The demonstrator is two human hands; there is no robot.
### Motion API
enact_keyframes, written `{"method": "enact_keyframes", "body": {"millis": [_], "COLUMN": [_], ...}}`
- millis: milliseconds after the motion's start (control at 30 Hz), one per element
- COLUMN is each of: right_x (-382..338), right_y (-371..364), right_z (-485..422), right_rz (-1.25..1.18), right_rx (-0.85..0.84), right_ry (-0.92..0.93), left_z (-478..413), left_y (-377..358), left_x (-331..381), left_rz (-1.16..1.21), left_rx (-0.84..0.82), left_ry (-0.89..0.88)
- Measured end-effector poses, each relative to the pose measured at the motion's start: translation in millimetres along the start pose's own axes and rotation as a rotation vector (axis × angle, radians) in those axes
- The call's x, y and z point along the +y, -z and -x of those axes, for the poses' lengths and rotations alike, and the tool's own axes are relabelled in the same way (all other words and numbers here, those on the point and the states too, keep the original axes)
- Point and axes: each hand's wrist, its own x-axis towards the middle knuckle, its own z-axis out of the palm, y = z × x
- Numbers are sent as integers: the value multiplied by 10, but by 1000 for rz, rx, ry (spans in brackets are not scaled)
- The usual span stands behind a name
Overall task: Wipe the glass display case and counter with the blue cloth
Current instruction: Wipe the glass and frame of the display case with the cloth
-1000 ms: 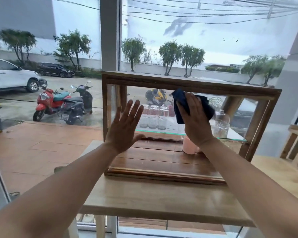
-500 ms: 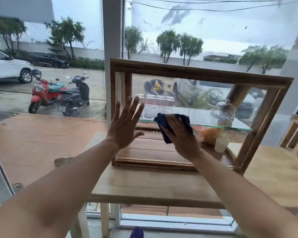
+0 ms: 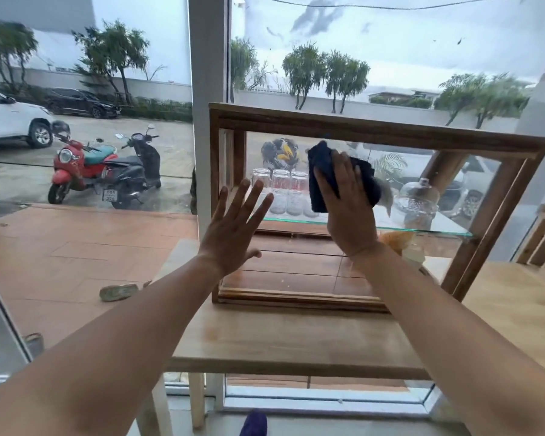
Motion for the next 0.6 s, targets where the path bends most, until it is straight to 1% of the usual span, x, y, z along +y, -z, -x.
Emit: {"method": "enact_keyframes", "body": {"millis": [67, 167, 200, 267, 300, 333, 367, 500, 533, 567, 600], "right_x": [-171, -176, -122, -7, 45, 97, 152, 312, 295, 239, 160], "right_y": [-111, -226, -219, -179, -156, -129, -99, 60, 78, 71, 30], "right_z": [353, 1068, 1239, 1347, 1299, 1196, 1031, 171, 41, -21, 6], "right_rz": [1, 74, 111, 123, 131, 147, 149, 47, 25, 14, 14], "right_rx": [-65, -230, -287, -360, -350, -317, -261, -34, 17, 49, 50], "right_ry": [135, 524, 629, 713, 714, 676, 596, 69, -22, -66, -56], "left_z": [-3, -10, -7, -2, -1, 0, 0, 4, 4, 3, 3], "left_y": [-4, 17, 21, 31, 35, 39, 44, 71, 75, 79, 84], "left_x": [2, 16, 21, 26, 30, 33, 35, 45, 53, 58, 62], "left_rz": [-12, -30, -33, -34, -35, -37, -40, -38, -41, -46, -49], "left_rx": [3, -21, -28, -38, -40, -41, -40, -17, -14, -12, -14], "left_ry": [2, 13, 17, 25, 28, 29, 27, 23, 24, 26, 27]}}
